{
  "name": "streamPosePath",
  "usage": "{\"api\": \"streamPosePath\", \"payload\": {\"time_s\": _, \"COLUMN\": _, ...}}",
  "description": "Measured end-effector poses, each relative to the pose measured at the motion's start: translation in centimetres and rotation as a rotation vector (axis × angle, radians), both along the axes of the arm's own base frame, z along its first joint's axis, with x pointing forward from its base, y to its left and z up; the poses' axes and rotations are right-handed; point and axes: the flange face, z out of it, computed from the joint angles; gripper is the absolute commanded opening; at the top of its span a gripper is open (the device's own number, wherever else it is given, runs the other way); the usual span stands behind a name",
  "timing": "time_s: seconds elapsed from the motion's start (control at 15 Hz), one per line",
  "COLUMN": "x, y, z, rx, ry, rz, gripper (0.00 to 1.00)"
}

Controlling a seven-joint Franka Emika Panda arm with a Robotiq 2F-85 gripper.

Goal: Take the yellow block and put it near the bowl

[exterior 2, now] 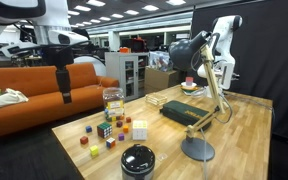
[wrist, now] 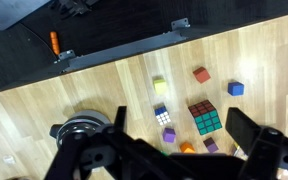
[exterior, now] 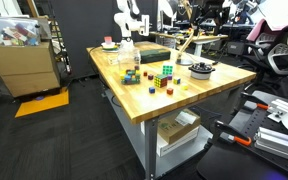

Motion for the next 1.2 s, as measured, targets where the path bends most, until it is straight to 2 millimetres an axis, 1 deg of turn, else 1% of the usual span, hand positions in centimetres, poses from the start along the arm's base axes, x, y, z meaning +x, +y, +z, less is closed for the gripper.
{"api": "streamPosePath", "payload": {"time_s": 0.2, "x": 0.0, "y": 0.2, "z": -0.2, "rx": 0.002, "ry": 0.005, "rz": 0.010, "gripper": 1.00}}
{"api": "streamPosePath", "payload": {"time_s": 0.33, "x": 0.3, "y": 0.9, "z": -1.0, "rx": 0.004, "ry": 0.025, "rz": 0.056, "gripper": 1.00}}
{"api": "streamPosePath", "payload": {"time_s": 0.6, "x": 1.6, "y": 2.4, "z": -4.7, "rx": 0.011, "ry": 0.107, "rz": 0.155, "gripper": 1.00}}
{"api": "streamPosePath", "payload": {"time_s": 0.8, "x": 3.4, "y": 3.2, "z": -7.2, "rx": 0.011, "ry": 0.133, "rz": 0.175, "gripper": 1.00}}
{"api": "streamPosePath", "payload": {"time_s": 0.93, "x": 4.6, "y": 3.4, "z": -8.5, "rx": 0.026, "ry": 0.131, "rz": 0.162, "gripper": 1.00}}
{"api": "streamPosePath", "payload": {"time_s": 1.07, "x": 5.3, "y": 3.4, "z": -9.1, "rx": 0.038, "ry": 0.131, "rz": 0.151, "gripper": 1.00}}
{"api": "streamPosePath", "payload": {"time_s": 1.2, "x": 5.4, "y": 3.4, "z": -8.9, "rx": 0.039, "ry": 0.128, "rz": 0.150, "gripper": 1.00}}
